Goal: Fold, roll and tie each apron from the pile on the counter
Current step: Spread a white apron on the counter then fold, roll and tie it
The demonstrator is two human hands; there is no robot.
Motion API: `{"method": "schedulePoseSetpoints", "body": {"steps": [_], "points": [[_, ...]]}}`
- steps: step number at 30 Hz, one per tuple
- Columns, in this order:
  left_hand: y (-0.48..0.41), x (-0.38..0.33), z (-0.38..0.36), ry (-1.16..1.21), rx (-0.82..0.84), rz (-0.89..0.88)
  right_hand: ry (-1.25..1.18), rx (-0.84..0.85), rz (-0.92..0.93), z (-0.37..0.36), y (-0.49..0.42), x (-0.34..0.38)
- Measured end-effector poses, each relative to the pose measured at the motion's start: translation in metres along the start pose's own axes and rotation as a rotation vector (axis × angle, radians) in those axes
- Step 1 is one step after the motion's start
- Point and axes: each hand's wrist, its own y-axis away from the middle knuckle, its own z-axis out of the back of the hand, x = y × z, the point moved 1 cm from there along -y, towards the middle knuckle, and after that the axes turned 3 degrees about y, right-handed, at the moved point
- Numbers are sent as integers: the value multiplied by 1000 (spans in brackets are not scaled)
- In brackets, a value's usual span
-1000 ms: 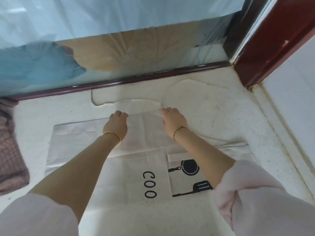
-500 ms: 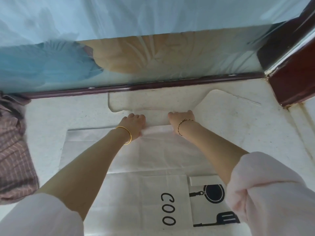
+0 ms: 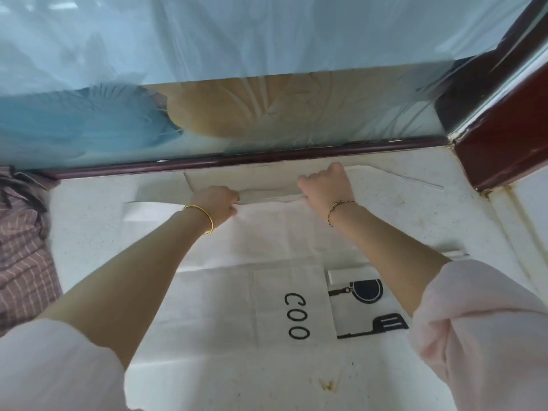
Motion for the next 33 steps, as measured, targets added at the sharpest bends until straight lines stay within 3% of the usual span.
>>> {"method": "schedulePoseSetpoints", "body": {"steps": [2,4,6,9,12,14,18,26,29,32,33], "points": [[6,-3,12,-56,-168,-30,26,-37,-32,24,4,-5],[23,-6,16,-168,-378,-185,45,-37,-59,38,17,-3],[45,-6,9,-284,-427,-371,145,-65,-61,35,34,8],[83,-2,-14,-395,-380,-540,247,-167,-79,9,77,24],[122,-1,-44,-412,-254,-536,218,-162,-17,-19,114,43],[138,0,-66,-448,-85,-426,183,-122,26,-29,127,54],[160,-1,-95,-541,60,-242,271,246,132,-46,151,70],[167,-2,-97,-510,359,82,166,316,-48,-49,180,68],[155,-31,-86,-413,316,33,110,264,-115,-48,195,67],[136,-73,-83,-263,151,-223,107,235,-236,-45,210,66],[131,-84,-83,-242,132,-276,51,310,-262,-45,215,66]]}}
